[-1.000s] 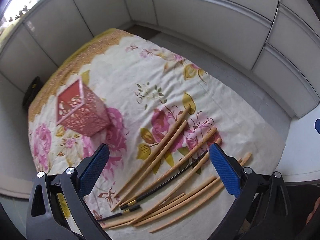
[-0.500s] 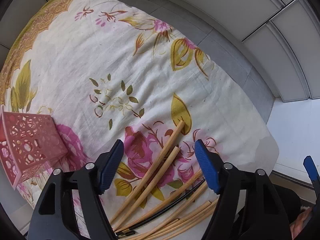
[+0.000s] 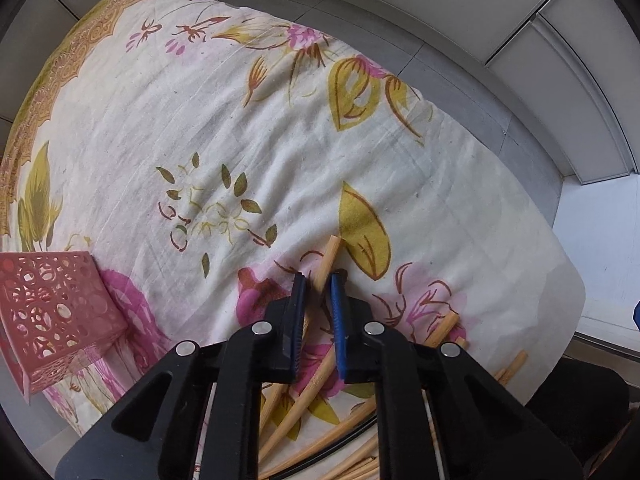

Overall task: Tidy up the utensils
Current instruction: 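Lower the left tool onto a wooden chopstick and close it, then lift the chopstick with the left tool while the right tool grasps another wooden chopstick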

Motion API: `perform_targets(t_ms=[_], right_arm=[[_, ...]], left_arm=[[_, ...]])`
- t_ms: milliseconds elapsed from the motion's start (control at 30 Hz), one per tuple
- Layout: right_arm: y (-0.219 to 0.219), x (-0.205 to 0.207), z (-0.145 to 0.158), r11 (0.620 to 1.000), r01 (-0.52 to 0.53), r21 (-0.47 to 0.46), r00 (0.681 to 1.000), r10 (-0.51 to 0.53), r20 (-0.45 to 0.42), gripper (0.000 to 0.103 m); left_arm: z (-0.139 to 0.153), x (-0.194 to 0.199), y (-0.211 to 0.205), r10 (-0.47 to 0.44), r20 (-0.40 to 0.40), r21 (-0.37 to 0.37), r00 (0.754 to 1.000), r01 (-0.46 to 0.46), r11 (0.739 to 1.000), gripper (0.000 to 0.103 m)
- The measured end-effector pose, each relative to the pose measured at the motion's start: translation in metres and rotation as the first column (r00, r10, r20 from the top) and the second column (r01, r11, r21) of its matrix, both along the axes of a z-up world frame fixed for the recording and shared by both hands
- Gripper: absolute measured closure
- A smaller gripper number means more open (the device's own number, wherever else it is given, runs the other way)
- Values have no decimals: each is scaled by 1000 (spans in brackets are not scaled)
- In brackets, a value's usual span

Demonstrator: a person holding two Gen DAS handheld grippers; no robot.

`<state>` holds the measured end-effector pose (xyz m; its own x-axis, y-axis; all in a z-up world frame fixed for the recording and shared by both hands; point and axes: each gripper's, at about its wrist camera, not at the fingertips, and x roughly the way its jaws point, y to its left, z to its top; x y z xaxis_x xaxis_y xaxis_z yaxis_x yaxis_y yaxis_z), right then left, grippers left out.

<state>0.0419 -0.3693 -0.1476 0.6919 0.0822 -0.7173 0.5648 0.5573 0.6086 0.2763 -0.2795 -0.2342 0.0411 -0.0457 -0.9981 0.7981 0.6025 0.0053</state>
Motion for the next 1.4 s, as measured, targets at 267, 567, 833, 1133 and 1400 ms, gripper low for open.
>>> perform_targets(t_ms=[267,567,833,1133,1400], right_arm=[[8,5,2,996,-16,-88,999,13,-34,6],[23,26,-24,983,-160,95,984,167,-68,6],[34,42,-81,895,-43,443,924,205,-324,44],[57,140,-62,912,-123,391,913,258,-316,68],[53,183,-99,939,-56,339,843,226,-488,83]], left_arm=[[58,-15,56,94,70,-205,993,-78,976,93],[137,-63,148,220,188,-477,957,-107,872,93],[211,-87,224,321,255,-679,912,-67,731,97],[257,-109,267,382,317,-780,868,9,626,97],[268,-114,291,424,325,-797,845,3,605,97]])
